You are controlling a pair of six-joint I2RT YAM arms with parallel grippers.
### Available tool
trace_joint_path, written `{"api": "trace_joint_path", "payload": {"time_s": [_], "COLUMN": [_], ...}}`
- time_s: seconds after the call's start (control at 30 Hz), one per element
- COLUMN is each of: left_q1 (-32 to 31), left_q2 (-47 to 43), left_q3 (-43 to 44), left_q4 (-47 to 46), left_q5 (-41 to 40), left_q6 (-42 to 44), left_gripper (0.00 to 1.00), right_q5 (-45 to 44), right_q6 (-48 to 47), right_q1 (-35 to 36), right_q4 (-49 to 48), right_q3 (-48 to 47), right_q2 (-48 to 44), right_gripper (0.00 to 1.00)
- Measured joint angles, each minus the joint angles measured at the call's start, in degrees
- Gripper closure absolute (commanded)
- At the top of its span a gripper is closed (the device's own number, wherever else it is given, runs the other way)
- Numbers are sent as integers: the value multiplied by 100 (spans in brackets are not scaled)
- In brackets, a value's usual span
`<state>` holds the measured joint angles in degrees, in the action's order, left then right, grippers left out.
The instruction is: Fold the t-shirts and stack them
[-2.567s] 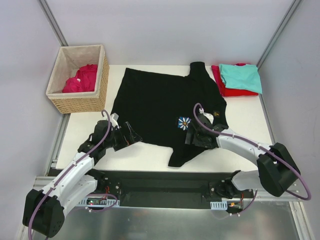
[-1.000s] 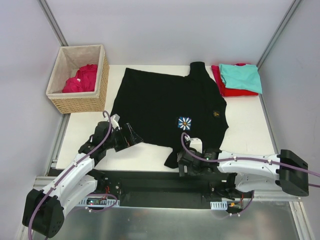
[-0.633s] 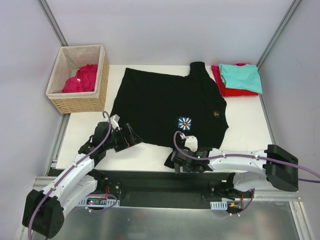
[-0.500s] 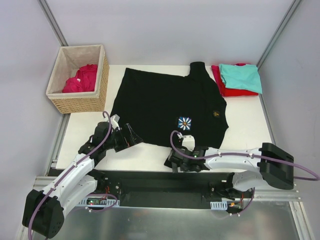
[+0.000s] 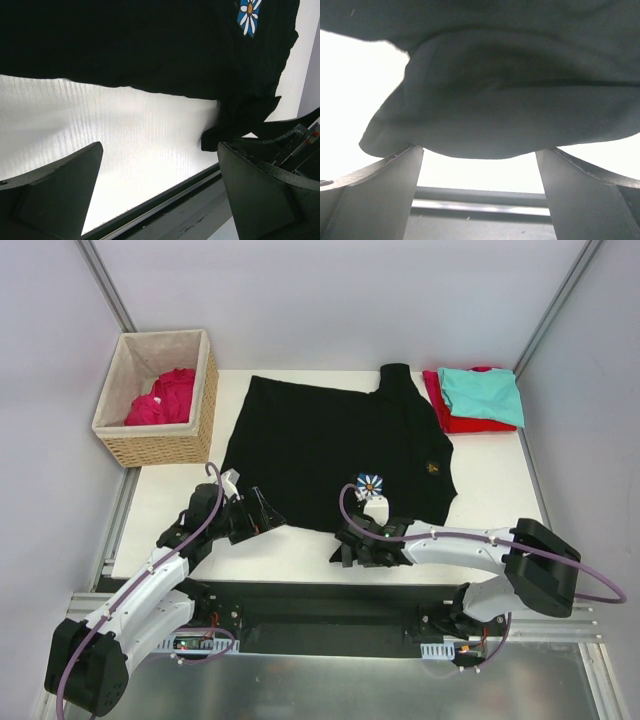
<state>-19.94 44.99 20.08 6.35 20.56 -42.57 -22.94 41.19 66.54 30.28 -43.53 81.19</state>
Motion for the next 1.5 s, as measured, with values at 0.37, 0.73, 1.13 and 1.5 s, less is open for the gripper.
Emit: {"api": "trace_joint_path", "payload": {"time_s": [0.37, 0.73, 1.13, 1.5], "left_q1": [0, 0, 0, 0], "left_q2": [101, 282, 382, 540], "left_q3": [0, 4, 20, 24], "left_q4": [-2, 0, -4, -103], "left_q5": [-2, -2, -4, -7], "left_q6": [4, 42, 142, 153], "left_gripper": [1, 1, 1, 1], "right_q5": [-2, 221, 44, -129], "right_q6": [-573, -1097, -1287, -741], "right_q1": [-699, -1436, -1200, -734], "right_q4": [-55, -404, -11, 505], "right_q3": [-330, -901, -922, 358], "right_q2": [17, 887, -179, -1788], "right_gripper": [2, 3, 3, 27]}}
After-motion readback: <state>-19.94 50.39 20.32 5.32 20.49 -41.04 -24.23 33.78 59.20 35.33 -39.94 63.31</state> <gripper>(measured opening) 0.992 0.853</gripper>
